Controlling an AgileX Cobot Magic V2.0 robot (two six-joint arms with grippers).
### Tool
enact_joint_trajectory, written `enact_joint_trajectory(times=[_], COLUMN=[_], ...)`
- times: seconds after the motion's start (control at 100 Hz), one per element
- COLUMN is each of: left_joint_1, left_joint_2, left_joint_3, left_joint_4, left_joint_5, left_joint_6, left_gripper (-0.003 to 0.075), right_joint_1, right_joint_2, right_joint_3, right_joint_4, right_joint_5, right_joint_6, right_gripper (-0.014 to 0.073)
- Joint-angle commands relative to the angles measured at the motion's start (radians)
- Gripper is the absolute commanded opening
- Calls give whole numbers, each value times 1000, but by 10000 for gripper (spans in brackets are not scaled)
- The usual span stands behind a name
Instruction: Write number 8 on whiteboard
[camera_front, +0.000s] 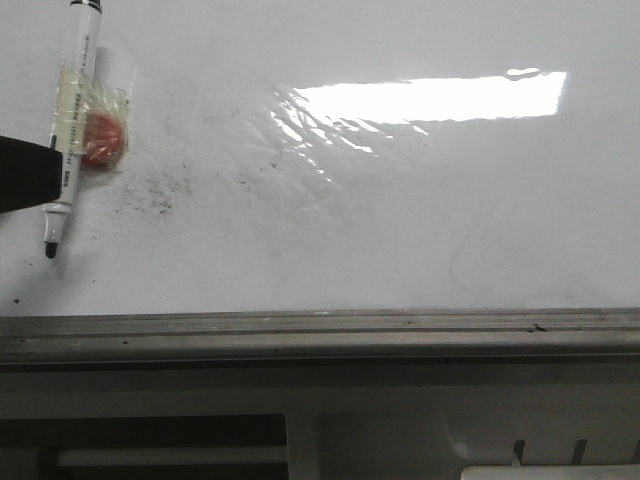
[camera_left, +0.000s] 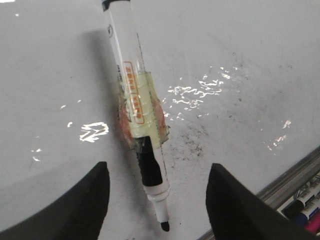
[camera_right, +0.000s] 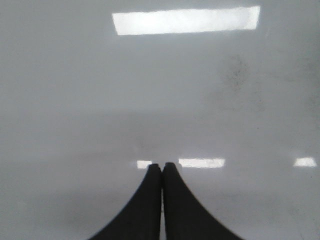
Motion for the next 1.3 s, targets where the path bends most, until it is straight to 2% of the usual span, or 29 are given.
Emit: enact_joint_trajectory(times=[0.0, 0.15, 0.22, 0.29, 0.46, 0.64, 0.83, 0.9, 1.08, 1.29], left_joint_1=[-7, -7, -7, -7, -7, -7, -7, -15, -81, -170], left_joint_2=[37, 101, 128, 150, 176, 178, 178, 178, 178, 178], left_joint_3=[-42, -49, -49, -49, -49, -49, -80, -99, -129, -146], left_joint_4=[-8, -8, -8, -8, -44, -35, 228, 329, 548, 592], left_joint_5=[-113, -153, -153, -153, -198, -215, -187, -177, -177, -179], left_joint_6=[-13, -13, -13, -13, -13, -13, -13, -13, -13, -13], left_gripper=[366, 363, 320, 238, -22, -20, -20, -20, -20, -20], right_joint_1=[-6, -6, -6, -6, 24, 169, 352, 423, 615, 826], right_joint_2=[20, 20, 20, 20, 46, 121, 204, 233, 323, 478], right_joint_3=[-38, -38, -38, -38, -54, -82, -163, -199, -287, -354], right_joint_4=[3, 3, 3, 3, 7, 7, 13, 35, 53, 61], right_joint_5=[-70, -61, -59, -59, -16, 11, 114, 122, 121, 67], right_joint_6=[0, 0, 0, 0, 0, 0, -38, -41, -41, -41], right_gripper=[-63, -63, -63, -63, -63, -63, -55, -7, 201, 217])
